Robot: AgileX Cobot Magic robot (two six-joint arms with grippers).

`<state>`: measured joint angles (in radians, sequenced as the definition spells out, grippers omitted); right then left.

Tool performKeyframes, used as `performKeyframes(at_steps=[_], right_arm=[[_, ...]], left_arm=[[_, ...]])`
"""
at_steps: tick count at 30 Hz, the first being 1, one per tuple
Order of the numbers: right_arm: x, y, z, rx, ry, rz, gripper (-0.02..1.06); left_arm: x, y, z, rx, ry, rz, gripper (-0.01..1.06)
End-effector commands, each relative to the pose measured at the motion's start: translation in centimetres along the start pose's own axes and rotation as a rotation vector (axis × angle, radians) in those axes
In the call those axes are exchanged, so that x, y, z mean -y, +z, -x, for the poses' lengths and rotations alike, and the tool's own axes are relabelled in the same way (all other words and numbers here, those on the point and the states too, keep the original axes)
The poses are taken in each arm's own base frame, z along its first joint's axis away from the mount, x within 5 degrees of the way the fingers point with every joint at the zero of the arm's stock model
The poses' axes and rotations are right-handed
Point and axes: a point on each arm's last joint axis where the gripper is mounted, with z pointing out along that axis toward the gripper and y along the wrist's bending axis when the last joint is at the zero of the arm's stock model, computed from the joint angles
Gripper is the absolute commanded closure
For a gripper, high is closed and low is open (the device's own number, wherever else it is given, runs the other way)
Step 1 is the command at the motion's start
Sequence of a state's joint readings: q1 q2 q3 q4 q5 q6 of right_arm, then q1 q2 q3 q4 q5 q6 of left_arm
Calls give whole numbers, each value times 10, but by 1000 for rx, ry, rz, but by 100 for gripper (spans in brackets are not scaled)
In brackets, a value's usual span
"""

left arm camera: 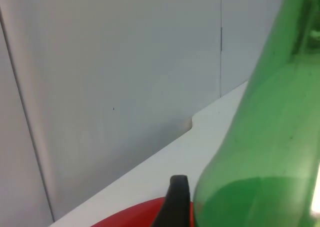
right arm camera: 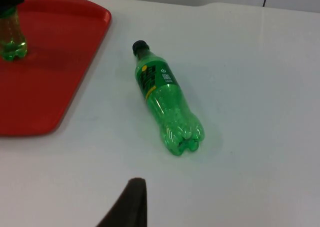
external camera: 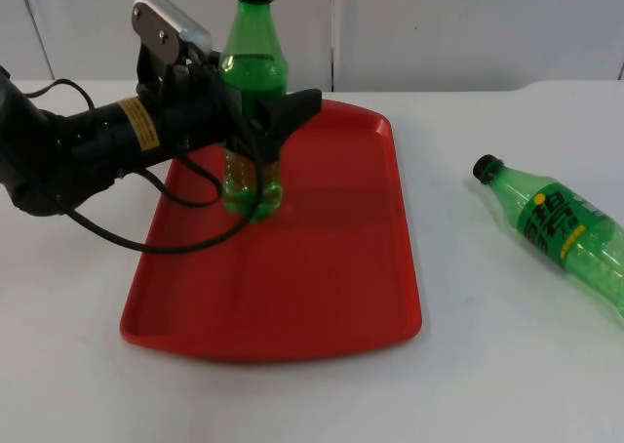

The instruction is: Place the bottle upright on the tray.

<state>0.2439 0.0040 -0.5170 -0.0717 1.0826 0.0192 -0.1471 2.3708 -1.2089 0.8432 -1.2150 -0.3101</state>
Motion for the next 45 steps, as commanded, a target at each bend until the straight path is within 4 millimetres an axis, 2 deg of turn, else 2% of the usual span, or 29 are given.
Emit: performKeyframes(at_steps=[1, 8, 28, 29, 32, 33, 34, 40, 45], right_arm=[[0, 0, 0, 9, -8, 0, -1], [0, 0, 0, 9, -8, 0, -1], [0, 0, 0, 9, -8, 0, -1], [0, 0, 0, 9, -8, 0, -1], [0, 0, 0, 9, -8, 0, -1], [0, 0, 0, 9, -8, 0, -1], [0, 0, 0, 9, -8, 0, -1], [0, 0, 0, 9, -8, 0, -1], [0, 0, 0, 9, -8, 0, -1]], left_arm=[[-1, -2, -1, -3, 9, -18, 31], [-14, -17, -4, -30, -32, -31, 31], [-10, -18, -6, -49, -2, -82, 30], [-9, -18, -6, -50, -2, -83, 29], [-9, -18, -6, -50, -2, -83, 9], [-9, -18, -6, -50, -2, -83, 9], [-9, -18, -6, -50, -2, -83, 0], [-9, -18, -6, -50, -2, -83, 0], [-18, -26, -7, -55, -8, -63, 0]])
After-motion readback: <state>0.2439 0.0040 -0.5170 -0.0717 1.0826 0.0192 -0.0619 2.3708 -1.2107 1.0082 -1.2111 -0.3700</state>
